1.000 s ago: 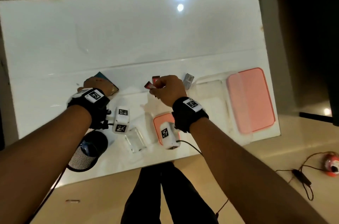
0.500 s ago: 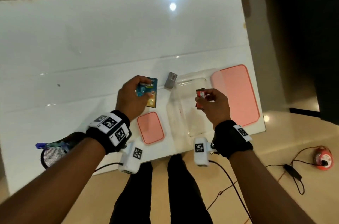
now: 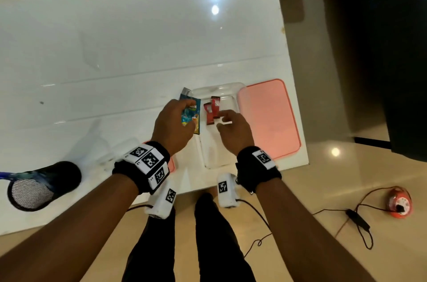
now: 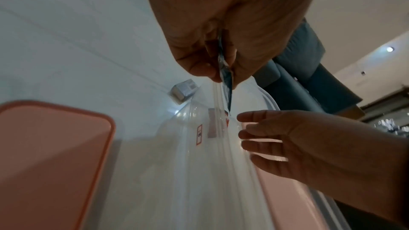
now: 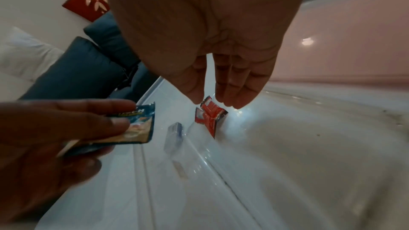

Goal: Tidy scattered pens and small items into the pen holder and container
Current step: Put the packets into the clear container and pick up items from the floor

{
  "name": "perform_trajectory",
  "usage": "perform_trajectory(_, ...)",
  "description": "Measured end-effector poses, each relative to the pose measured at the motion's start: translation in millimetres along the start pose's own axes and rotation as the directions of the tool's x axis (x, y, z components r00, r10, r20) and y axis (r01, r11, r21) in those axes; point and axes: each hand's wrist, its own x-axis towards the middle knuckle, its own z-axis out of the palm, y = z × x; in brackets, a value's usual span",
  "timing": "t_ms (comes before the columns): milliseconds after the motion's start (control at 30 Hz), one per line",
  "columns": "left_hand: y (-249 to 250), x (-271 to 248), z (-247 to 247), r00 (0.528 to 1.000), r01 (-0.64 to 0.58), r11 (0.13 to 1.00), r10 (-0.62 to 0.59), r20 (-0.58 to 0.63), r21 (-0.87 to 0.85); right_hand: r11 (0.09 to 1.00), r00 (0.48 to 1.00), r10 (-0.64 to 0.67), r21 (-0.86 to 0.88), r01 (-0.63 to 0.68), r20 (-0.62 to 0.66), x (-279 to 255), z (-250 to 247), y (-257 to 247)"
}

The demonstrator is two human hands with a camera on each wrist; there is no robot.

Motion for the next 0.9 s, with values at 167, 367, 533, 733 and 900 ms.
perform_trajectory(167, 16.1, 12.4, 9.9, 0.994, -0.104, 0.978, 0.107, -0.005, 0.182, 0.994, 0.998, -0.056, 0.09, 0.053, 0.03, -33.0, -6.5, 13.2)
perform_trajectory(367, 31.4, 24.1, 30.2, 0.998, -0.048, 0.923, 0.028, 0.057, 0.381, 0.994, 0.994, -0.078, 0.089, 0.07, 0.082, -25.9, -12.0, 7.6)
perform_trajectory(533, 30.0, 21.0, 33.5, 0.998, -0.055, 0.921, 0.045, 0.033, 0.387, 0.995, 0.986, -0.095, 0.002, 0.096, 0.139, -6.3, -16.8, -1.2)
perform_trajectory(733, 15.2, 19.4, 15.2, 0.977, 0.051, 0.98, -0.01, -0.211, 0.193, 0.985, 0.979, -0.158, -0.047, 0.165, 0.127, 2.6, -24.1, -2.9)
perform_trajectory(900, 1.8, 24.0, 1.7, 0.946, 0.112, 0.993, -0.098, -0.308, 0.028, 0.982, 0.975, -0.179, -0.031, 0.184, 0.13, -2.2, -26.8, -0.5)
